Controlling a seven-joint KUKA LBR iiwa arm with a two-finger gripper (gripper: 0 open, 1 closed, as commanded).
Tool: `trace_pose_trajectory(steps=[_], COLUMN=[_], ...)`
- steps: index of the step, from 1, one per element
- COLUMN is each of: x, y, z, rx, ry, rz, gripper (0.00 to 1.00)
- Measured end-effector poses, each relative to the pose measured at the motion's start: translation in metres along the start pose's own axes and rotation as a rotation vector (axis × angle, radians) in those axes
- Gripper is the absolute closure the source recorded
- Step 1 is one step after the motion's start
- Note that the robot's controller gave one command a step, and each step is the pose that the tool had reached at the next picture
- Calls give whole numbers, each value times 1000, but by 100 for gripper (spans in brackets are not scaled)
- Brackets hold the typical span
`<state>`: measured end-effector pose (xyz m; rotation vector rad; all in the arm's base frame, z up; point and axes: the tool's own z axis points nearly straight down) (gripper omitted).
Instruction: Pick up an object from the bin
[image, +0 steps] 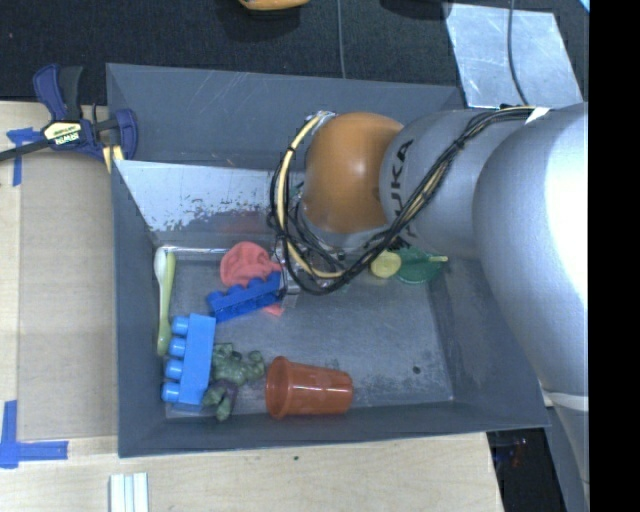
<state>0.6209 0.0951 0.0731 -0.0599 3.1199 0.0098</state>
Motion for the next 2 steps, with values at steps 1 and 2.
trace_pose_trajectory(steps=[1,2], x=[10,2], y=[-1,3], z=[-54,-130], rx=[2,1], ry=[8,3], rz=[-2,-45], gripper=[100,100])
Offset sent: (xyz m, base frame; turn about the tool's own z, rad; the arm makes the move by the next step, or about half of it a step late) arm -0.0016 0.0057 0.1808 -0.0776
